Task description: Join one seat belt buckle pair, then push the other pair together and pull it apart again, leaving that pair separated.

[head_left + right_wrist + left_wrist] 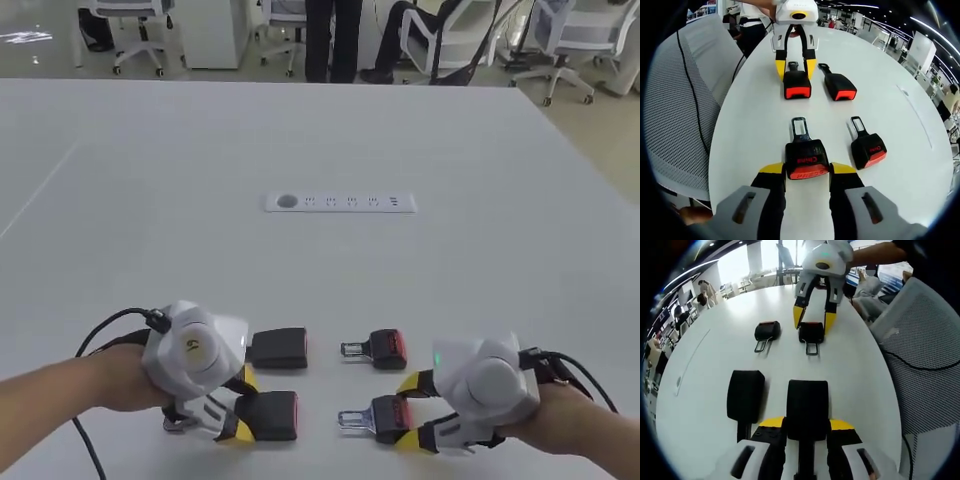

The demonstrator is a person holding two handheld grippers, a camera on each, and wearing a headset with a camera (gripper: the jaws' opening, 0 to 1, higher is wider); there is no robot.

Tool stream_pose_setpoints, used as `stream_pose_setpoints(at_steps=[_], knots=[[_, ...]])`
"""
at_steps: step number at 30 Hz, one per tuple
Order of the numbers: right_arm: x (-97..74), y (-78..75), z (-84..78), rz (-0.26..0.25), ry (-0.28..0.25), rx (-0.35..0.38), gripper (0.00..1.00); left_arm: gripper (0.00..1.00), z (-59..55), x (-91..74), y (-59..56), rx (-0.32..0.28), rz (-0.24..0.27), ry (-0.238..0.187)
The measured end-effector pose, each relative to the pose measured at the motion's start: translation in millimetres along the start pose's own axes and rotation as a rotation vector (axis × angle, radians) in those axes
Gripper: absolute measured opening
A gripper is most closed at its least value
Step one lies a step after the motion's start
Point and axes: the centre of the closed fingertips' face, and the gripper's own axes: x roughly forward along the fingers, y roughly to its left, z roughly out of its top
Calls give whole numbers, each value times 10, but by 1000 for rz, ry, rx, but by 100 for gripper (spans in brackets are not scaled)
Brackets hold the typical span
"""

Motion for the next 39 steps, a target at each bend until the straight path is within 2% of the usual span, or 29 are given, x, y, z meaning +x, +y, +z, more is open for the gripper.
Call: stream_pose_setpoints(at_steps=[3,6,8,12,16,22,24,26,39], knots=[[0,-5,6,-1,4,-2,31,31,44,-22,-35,0,1,2],[-5,-4,31,-3,9,-3,31,31,-1,-1,-1,-3,2,2],[0,-7,39,-3,11,-5,31,31,62,-31,-52,-7,3,2],[8,-15,51,-5,16,-7,31,31,24,-13,-19,-11,2,0],[19,-20,64,-5,22,-9,31,32,69,-30,-63,-10,-1,7],[34,-28,118,-5,24,-8,31,32,34,-6,-40,-9,-3,16],[48,-22,122,-2,30,-18,31,32,-15,20,-3,-7,-3,20],[54,-28,123,0,29,-22,31,32,13,7,-33,-5,-2,22],[102,-12,191,18,33,-40,30,32,3,20,-32,1,-5,29]])
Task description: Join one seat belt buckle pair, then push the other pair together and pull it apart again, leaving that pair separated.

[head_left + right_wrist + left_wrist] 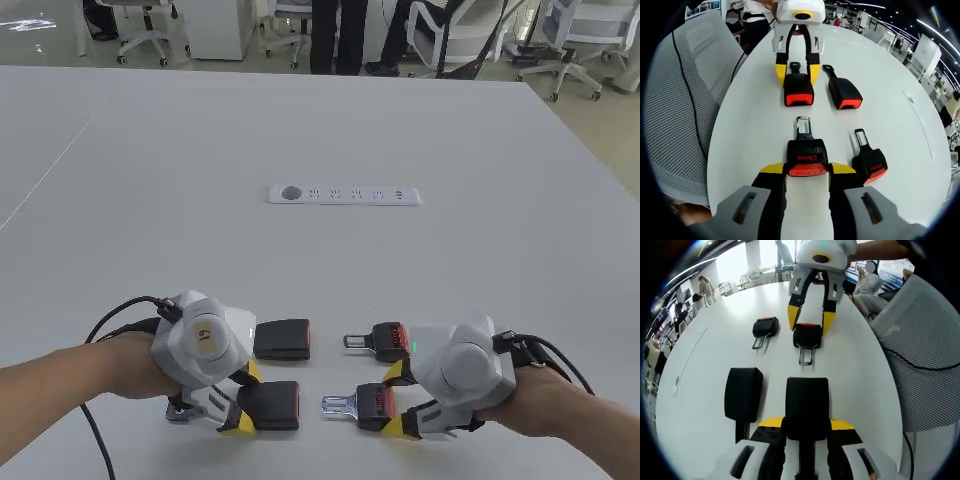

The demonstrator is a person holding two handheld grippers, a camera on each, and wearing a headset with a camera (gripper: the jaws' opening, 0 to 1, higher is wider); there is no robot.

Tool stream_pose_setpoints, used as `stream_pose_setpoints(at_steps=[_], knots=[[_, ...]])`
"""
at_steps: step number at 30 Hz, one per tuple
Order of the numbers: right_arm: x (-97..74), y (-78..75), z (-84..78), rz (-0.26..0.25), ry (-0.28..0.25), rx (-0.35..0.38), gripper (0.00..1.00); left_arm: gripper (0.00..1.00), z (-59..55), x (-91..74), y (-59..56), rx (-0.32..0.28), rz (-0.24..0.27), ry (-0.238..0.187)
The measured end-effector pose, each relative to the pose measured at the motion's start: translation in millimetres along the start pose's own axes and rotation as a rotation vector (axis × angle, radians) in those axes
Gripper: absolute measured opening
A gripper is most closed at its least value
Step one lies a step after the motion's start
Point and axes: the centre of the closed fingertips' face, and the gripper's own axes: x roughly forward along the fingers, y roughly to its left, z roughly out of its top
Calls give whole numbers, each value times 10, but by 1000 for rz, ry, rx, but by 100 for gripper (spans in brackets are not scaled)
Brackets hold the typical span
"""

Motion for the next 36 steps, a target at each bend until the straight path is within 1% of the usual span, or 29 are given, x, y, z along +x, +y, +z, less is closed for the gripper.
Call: stream_pose_setpoints(at_steps=[3,13,15,17,19,21,23,27,29,33,36], knots=[[11,17,29,4,-1,-4,30,32,16,-9,-22,2,-2,1],[45,21,93,14,4,-12,30,32,16,-4,-22,12,-5,5],[54,26,112,18,5,-14,30,32,-28,19,12,17,-7,9],[63,22,124,20,8,-16,30,32,-6,10,-6,19,-9,12],[68,28,145,23,8,-15,30,32,-32,22,16,18,-11,14],[74,38,166,26,10,-17,30,32,-5,8,-9,18,-13,15],[82,41,184,29,10,-18,30,32,-28,18,13,17,-13,16],[105,39,211,34,14,-15,30,32,1,4,-9,21,-13,16],[114,39,218,37,18,-14,30,32,-12,9,-1,18,-13,15],[118,45,235,40,24,-10,30,31,28,-9,-34,18,-14,17],[133,33,243,42,26,-9,30,31,3,6,-12,16,-14,17]])
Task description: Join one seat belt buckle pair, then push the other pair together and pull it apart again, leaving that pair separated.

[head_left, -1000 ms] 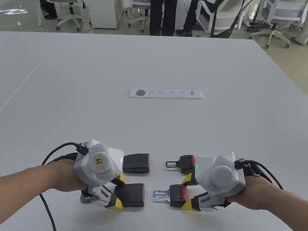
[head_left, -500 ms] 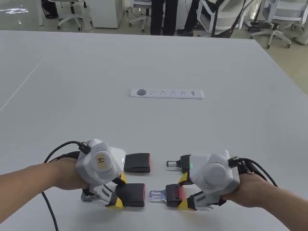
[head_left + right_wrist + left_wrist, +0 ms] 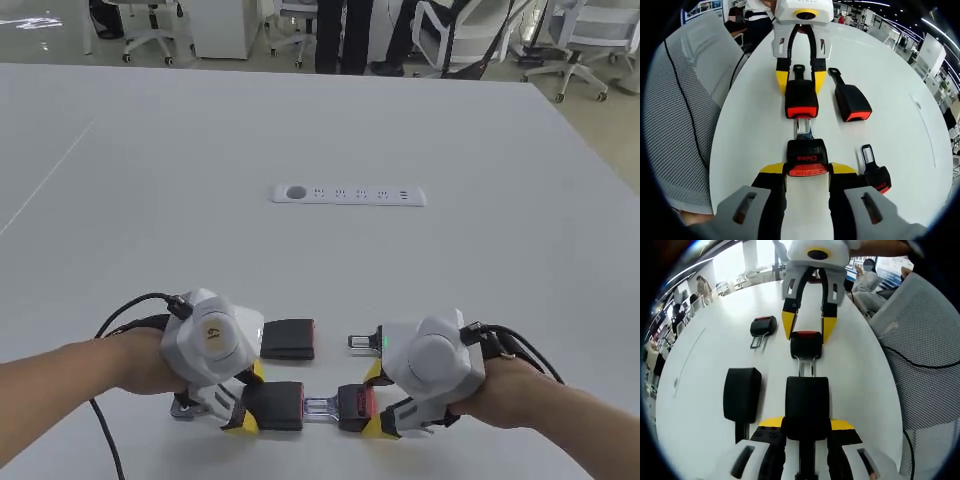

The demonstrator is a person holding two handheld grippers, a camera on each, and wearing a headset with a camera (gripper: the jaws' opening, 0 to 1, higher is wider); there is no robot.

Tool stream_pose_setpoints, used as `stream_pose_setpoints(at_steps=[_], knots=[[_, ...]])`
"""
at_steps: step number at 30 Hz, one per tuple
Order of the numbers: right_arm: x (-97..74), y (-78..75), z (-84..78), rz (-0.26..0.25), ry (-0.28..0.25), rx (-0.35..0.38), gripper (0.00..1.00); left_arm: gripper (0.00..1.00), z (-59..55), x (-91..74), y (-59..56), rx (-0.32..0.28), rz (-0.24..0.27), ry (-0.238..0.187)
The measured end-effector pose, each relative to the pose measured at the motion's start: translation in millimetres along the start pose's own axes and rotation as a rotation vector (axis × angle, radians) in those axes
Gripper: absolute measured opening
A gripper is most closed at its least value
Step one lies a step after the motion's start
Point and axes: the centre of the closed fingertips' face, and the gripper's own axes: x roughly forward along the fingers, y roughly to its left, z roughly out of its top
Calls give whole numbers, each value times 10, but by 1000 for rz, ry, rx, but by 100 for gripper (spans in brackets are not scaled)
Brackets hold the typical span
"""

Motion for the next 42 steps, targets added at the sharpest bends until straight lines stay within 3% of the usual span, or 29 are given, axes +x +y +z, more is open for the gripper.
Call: stream_pose_setpoints(at_steps=[17,25,27,42], knots=[[29,23,40,3,-5,-1,30,31,23,-10,-22,-7,1,-1],[53,23,78,3,-11,-2,30,31,-51,23,34,-10,3,-3],[56,21,82,2,-12,-2,30,31,0,-1,-2,-10,3,-3],[73,26,146,-2,-25,-12,30,31,-3,0,-5,0,-1,-5]])
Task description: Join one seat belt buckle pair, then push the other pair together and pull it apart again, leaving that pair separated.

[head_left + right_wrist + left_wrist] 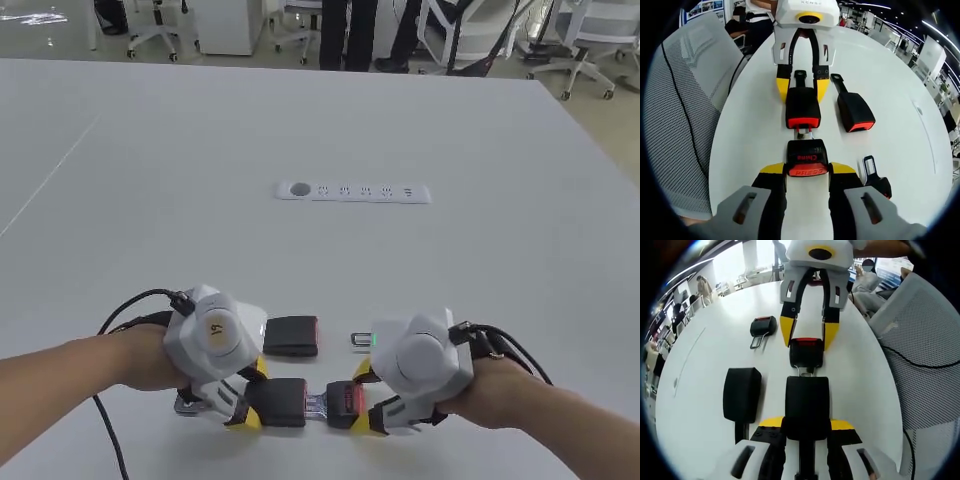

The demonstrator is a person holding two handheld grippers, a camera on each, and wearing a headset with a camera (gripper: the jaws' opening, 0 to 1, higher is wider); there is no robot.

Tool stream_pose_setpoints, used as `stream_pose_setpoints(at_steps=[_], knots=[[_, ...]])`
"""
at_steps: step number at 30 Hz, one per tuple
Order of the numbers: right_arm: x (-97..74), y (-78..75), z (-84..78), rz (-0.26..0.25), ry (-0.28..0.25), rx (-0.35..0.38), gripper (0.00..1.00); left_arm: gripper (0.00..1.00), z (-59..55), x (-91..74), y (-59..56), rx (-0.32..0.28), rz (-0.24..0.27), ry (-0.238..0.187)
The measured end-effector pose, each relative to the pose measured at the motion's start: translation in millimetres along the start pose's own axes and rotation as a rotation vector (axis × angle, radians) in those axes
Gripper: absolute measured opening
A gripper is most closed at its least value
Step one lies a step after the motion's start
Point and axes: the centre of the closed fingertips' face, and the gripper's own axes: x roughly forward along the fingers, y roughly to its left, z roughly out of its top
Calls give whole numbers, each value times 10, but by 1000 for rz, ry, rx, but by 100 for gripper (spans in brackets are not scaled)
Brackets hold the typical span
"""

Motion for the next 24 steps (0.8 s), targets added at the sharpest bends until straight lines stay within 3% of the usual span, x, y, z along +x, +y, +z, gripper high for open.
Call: stream_pose_setpoints(at_steps=[6,13,24], knots=[[-9,5,9,-4,-11,11,30,31,-49,23,44,-11,4,-8],[6,-3,-5,-3,-14,15,30,31,18,-10,-16,-11,9,-11],[19,5,-10,-1,-22,3,29,31,-32,16,29,-6,17,-15]])
